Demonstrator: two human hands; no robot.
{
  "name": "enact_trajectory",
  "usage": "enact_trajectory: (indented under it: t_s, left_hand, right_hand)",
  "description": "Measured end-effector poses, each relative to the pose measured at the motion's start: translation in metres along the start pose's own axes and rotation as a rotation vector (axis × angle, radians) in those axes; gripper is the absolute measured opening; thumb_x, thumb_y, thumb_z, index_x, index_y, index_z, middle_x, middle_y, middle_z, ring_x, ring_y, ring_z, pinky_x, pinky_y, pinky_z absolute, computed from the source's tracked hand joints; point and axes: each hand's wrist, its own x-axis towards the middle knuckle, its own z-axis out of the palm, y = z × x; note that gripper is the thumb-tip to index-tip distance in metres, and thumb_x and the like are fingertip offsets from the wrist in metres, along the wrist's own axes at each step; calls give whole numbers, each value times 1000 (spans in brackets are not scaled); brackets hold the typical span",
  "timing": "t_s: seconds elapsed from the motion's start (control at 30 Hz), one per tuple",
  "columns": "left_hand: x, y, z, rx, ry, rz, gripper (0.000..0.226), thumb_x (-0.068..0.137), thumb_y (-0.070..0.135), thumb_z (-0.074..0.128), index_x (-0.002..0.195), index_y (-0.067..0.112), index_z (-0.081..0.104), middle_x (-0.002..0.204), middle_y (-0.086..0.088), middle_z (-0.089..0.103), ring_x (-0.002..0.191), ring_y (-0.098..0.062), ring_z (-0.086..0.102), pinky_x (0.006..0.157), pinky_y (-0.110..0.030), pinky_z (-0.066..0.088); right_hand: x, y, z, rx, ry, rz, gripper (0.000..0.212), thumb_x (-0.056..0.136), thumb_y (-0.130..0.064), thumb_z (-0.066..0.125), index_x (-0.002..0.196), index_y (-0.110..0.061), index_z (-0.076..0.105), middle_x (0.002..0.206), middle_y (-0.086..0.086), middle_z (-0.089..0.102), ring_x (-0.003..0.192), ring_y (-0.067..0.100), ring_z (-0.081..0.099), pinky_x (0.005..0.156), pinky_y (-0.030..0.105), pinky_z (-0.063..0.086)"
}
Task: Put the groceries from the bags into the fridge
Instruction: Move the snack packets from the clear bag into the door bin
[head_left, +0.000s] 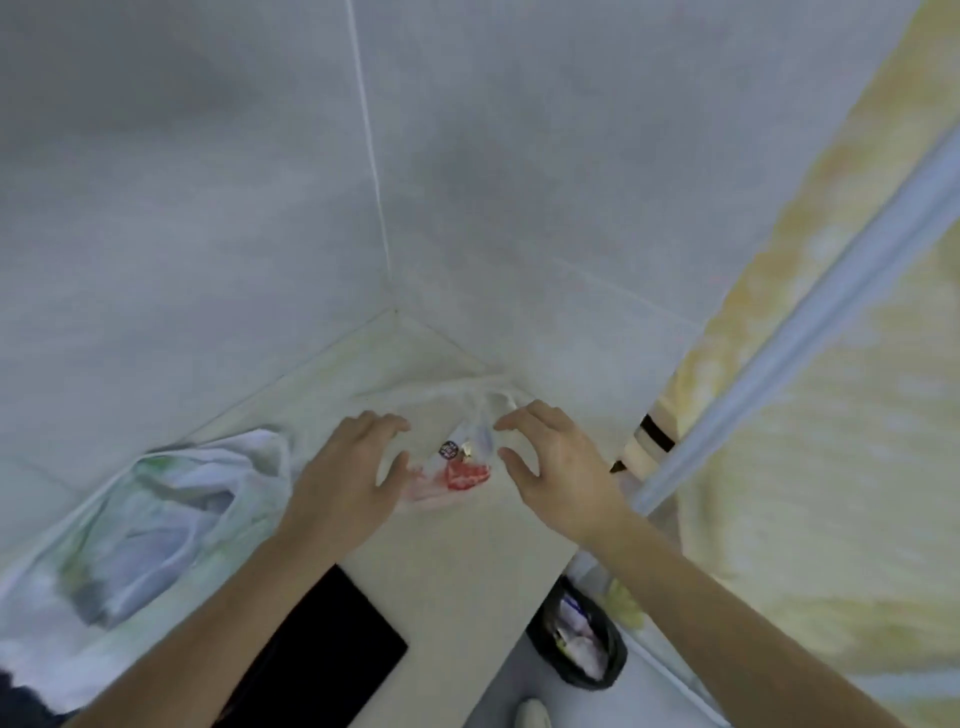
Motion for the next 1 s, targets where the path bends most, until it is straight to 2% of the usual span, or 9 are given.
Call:
enact_trajectory:
  t_s: [0.13,0.27,0.43,0.57,0.63,0.7,0.77,0.87,1.0]
  left_hand:
    - [16,-41,54,22,-58,-102,24,99,20,56,122,24,63,109,8,64,106,-15,58,75,-31,46]
    - [43,-80,112,33,-134,-198,21,104,16,49,116,20,65,105,4,66,95,-21,63,77,-39,53]
    - [49,-110,155,155,-309,-344,20,100,26,57,120,25,61,108,5,63,97,-24,64,79,-38,53]
    - [31,-113,172,236,-457,-385,53,81,60,73,120,31,52,112,6,51,105,-18,55,76,-34,47]
    - [27,-112,178,250,-484,-405,68,74,68,74,125,32,49,116,6,47,107,-17,52,79,-33,48]
    - [28,-109,184,241,-475,-407,72,74,64,75,131,32,47,119,5,44,109,-17,50,81,-34,50]
    - [31,-104,189,217,-395,-383,60,81,57,69,131,31,50,118,4,44,107,-19,50,79,-34,50]
    - [38,-99,195,222,-304,-349,39,88,46,59,122,25,58,112,4,49,101,-19,52,71,-32,49]
    - [39,-102,210,329,-304,-316,33,82,43,75,104,23,62,97,4,55,86,-19,55,58,-29,42]
  right_hand:
    - [50,37,75,66,-133,-33,17,95,-13,66,112,-17,69,112,-1,65,106,25,62,86,40,51]
    - [94,84,143,54,-289,-105,22,95,-7,67,114,-19,68,112,-5,64,106,18,56,89,38,51]
    - [113,129,195,-108,-622,-281,61,78,-5,73,135,-24,61,131,-6,60,124,20,48,101,44,49]
    - [111,148,203,-239,-714,-403,84,72,-13,83,149,-24,51,153,3,47,143,30,38,119,49,32]
    - [112,148,201,-284,-724,-401,93,74,-13,83,155,-28,38,159,-1,38,149,29,29,117,50,30]
    - [118,146,201,-331,-706,-416,97,73,-11,82,156,-30,34,154,-3,40,145,28,32,109,48,38]
    - [124,143,201,-369,-678,-428,93,71,-10,79,152,-31,39,141,-2,46,132,26,41,98,46,43]
    - [129,142,203,-395,-648,-446,65,73,-16,77,134,-29,56,128,1,48,121,27,45,88,47,44]
    - [124,141,211,-374,-632,-422,49,74,-16,75,120,-26,61,123,-2,51,119,27,48,89,52,45]
